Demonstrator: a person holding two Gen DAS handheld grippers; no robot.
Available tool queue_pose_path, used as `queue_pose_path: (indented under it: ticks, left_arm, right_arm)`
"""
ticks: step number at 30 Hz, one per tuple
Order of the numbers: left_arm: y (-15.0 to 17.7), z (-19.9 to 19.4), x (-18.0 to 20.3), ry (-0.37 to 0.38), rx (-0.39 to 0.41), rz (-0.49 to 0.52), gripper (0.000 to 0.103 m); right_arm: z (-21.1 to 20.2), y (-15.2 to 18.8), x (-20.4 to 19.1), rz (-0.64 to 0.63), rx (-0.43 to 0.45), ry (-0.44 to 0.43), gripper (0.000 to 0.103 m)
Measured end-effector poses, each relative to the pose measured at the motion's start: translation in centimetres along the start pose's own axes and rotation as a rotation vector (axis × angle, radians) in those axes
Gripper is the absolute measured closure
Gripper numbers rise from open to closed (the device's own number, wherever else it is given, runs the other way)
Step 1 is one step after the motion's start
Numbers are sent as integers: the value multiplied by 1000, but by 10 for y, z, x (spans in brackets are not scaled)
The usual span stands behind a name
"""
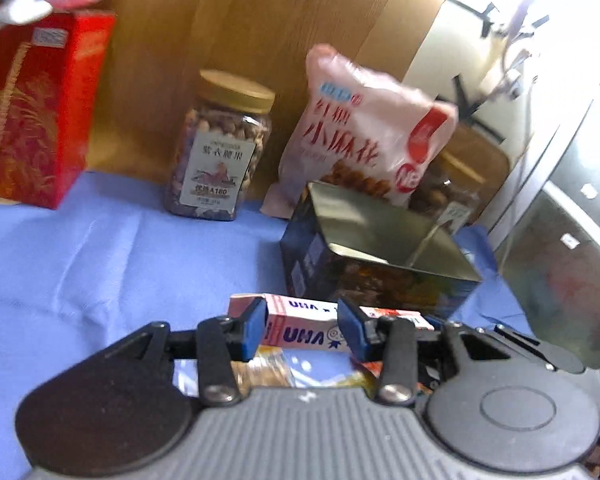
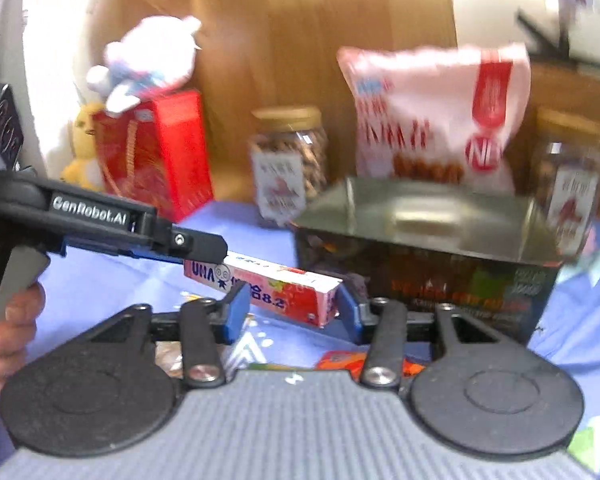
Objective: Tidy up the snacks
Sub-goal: 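Grasp the pink UHA candy box with the left gripper, then carry the candy box over the tin and release it with the left gripper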
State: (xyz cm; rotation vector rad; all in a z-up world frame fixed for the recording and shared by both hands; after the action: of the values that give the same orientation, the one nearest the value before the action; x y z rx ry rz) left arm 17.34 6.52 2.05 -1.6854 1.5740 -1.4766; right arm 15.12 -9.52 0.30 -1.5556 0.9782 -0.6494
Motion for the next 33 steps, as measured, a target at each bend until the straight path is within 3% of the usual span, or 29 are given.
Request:
queue_pose_path:
  ticks: [4, 15, 22, 26, 29, 33]
  left_arm:
    - [21, -39, 2, -20, 19, 17, 63]
    - [82, -69, -17, -94, -65, -2, 60]
    - [77, -86, -23, -96, -34, -31, 55]
    - [85, -75, -22, -80, -84, -45, 58]
    - [86, -66, -12, -106, -91, 18, 60]
    - [53, -63, 14, -50, -23, 67, 60]
  right_arm:
    - [-35, 8, -23, -26, 32, -56, 54]
    - [-45, 60, -54, -20, -143, -139, 51]
    - [-53, 65, -58, -47, -156, -154, 50]
    - [-51, 72, -58, -39, -176, -164, 49]
    - [-50, 70, -58, -64, -158, -148, 54]
    - [-53, 43, -44, -85, -61, -97, 55]
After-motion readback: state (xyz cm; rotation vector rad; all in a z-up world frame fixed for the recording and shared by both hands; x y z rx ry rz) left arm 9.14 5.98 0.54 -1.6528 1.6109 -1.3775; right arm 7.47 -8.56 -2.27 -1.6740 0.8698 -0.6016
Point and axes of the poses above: each gripper's, at about its wrist camera, not at the fingertips, and z roughly the way its jaws point, x to its right, y to its underside, the point moved 7 cm from there along z, roughly the way its jaws point, and after that the axes turned 13 degrees about x, right-handed, at the moved point
